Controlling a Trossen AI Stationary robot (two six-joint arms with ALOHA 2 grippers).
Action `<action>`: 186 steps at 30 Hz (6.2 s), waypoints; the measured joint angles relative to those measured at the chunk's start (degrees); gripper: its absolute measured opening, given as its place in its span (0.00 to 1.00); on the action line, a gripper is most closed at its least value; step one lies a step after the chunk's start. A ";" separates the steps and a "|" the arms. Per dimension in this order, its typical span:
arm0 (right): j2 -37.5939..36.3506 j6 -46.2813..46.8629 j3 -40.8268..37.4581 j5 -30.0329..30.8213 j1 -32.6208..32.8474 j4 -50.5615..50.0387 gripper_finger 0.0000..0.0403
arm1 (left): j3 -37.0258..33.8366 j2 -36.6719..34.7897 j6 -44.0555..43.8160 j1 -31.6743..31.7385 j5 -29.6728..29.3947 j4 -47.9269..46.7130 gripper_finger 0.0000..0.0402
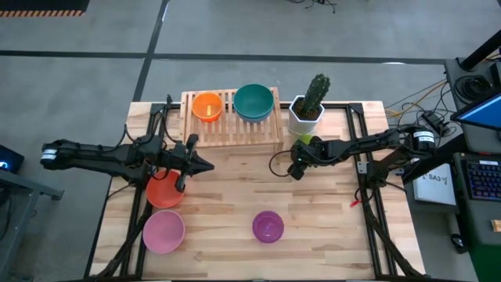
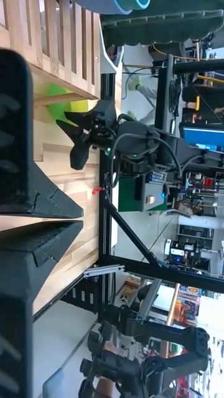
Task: Place and stack bowls onto a shelf
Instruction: Stack the green bowl on top of the yellow bowl on the shelf, then stack the purple bowl on top of the green bowl
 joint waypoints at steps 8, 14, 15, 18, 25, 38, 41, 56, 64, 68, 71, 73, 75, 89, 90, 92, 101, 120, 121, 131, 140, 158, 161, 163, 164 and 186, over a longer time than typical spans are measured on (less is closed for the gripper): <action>-0.02 -0.04 -2.58 0.74 0.00 2.06 0.09 | 0.00 0.00 0.00 0.00 0.00 0.24 0.00; -0.39 -0.33 -2.88 0.72 0.00 2.49 0.02 | 0.00 0.02 -0.19 0.00 0.00 0.83 0.00; -0.72 -0.36 -2.87 0.66 0.00 2.46 0.02 | 0.00 0.02 -0.31 0.00 0.00 1.02 0.00; -2.21 -0.24 -2.08 -1.05 0.48 0.79 0.02 | 0.00 0.02 -0.63 0.00 0.01 1.73 0.00; -8.78 -0.06 2.01 -7.57 6.31 0.54 0.02 | 0.00 0.02 -1.49 0.00 0.00 2.30 0.00; -11.60 -6.12 4.74 -20.55 22.44 23.68 0.02 | 0.00 11.27 -0.42 -0.62 4.29 18.39 0.00; -9.29 -7.16 4.73 -24.50 23.64 29.48 0.02 | 0.00 15.61 -0.01 -0.83 8.12 23.48 0.00; 3.39 -10.18 9.55 -39.18 23.78 41.07 0.02 | 9.45 34.43 9.34 -1.44 19.21 22.47 0.38; 5.16 -13.28 14.44 -41.37 23.78 38.27 0.02 | 14.09 41.11 11.81 -1.60 31.05 20.15 0.37; 5.22 -16.07 16.58 -41.45 23.76 36.21 0.02 | 15.76 43.90 10.69 -1.73 32.85 20.10 0.33; 5.28 -16.99 17.51 -41.81 23.67 35.44 0.02 | 16.75 45.69 10.57 -1.95 35.91 20.04 0.30; 5.35 -17.58 18.05 -41.79 23.61 34.47 0.02 | 17.30 46.47 10.33 -2.11 37.43 20.04 0.28; 5.35 -17.75 18.45 -41.83 23.50 33.45 0.02 | 17.74 47.07 10.22 -2.21 38.16 19.93 0.25; 5.44 -19.29 18.45 -41.75 22.93 33.10 0.04 | 17.68 46.84 10.56 -2.75 40.08 19.88 0.01; 5.44 -19.28 18.45 -41.45 22.92 33.20 0.05 | 17.68 46.84 10.52 -2.77 40.22 19.87 0.01; 5.44 -19.27 18.45 -40.05 22.91 33.24 0.09 | 17.68 46.84 10.23 -2.82 40.41 19.85 0.00; 3.40 -18.78 18.45 -37.33 22.69 33.65 0.33 | 18.84 46.47 3.45 -3.23 37.23 19.56 0.00; -8.82 -22.65 17.93 -23.60 24.39 23.40 0.40 | 34.75 31.64 18.25 -3.82 16.19 -35.31 0.00; -9.46 -22.58 17.58 -22.07 24.66 22.57 0.40 | 36.13 30.78 19.01 -3.82 12.93 -38.64 0.00; -10.45 -20.54 15.40 -13.52 28.72 21.35 0.40 | 49.10 25.15 24.81 -1.56 -24.25 -64.31 0.00; -9.01 -19.09 13.66 -12.63 29.28 23.70 0.40 | 51.04 24.52 31.08 22.95 -16.89 -66.75 0.00; -7.28 -17.97 13.60 -12.70 29.40 23.47 0.40 | 50.88 36.33 34.84 37.68 -3.89 -65.51 0.00; -7.28 -17.98 13.60 -12.70 29.40 23.49 0.40 | 50.88 36.61 34.51 37.68 -3.87 -65.50 0.00; -7.28 -18.00 13.60 -12.71 29.40 23.47 0.40 | 50.88 36.61 34.49 37.66 -3.87 -65.49 0.00; -7.28 -18.00 13.60 -12.70 29.40 23.46 0.40 | 50.88 36.60 34.47 37.66 -3.85 -65.51 0.00; -4.63 5.70 13.51 -3.69 29.24 17.79 0.40 | 45.60 23.31 18.33 31.08 13.50 -59.08 0.34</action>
